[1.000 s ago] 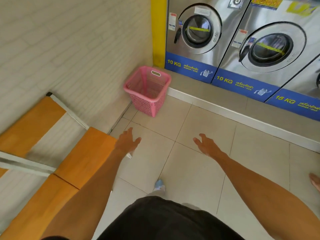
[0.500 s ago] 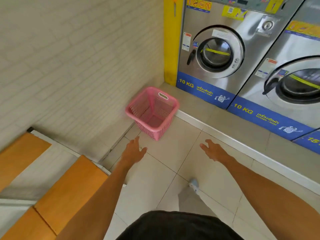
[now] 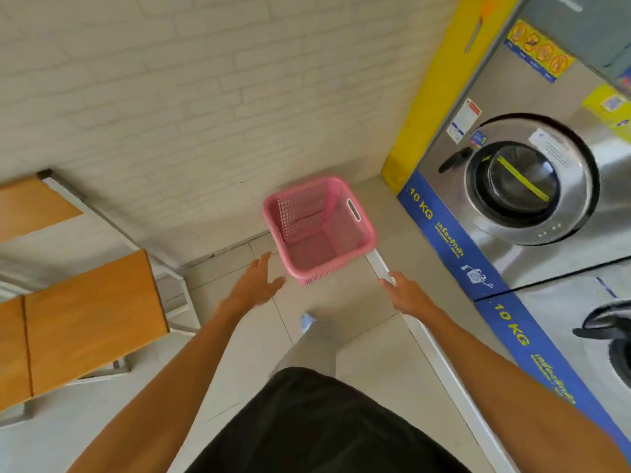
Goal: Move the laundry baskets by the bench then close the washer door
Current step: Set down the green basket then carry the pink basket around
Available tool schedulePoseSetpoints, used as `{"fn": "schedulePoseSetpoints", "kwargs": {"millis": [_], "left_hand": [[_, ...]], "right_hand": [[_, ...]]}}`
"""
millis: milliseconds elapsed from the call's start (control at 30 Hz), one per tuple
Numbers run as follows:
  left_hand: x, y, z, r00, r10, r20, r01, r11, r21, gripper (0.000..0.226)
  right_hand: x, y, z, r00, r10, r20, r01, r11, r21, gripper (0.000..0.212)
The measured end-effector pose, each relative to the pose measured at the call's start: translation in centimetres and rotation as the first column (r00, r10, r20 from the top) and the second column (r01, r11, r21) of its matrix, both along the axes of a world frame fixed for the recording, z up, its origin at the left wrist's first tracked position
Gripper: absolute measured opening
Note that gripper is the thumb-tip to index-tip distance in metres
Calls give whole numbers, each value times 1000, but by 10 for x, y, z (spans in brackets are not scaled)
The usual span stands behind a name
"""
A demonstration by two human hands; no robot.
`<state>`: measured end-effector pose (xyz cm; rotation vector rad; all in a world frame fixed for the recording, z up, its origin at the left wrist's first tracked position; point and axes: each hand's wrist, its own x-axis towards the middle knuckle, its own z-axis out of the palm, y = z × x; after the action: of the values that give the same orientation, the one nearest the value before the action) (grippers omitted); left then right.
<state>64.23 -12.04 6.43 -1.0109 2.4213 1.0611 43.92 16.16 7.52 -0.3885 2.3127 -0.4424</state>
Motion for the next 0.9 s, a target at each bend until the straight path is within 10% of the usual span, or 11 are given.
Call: {"fn": "schedulePoseSetpoints", "kwargs": {"millis": [500, 900], "left_hand": [[-135, -23, -61, 936, 328, 125, -335, 942, 37, 78], [-206, -43, -215, 795, 590, 140, -593, 805, -21, 69]], "right_hand": [[-185, -84, -63, 994, 111, 5, -111, 992, 59, 54], [-305, -173, -232, 962, 236, -139, -228, 971, 70, 67]]}}
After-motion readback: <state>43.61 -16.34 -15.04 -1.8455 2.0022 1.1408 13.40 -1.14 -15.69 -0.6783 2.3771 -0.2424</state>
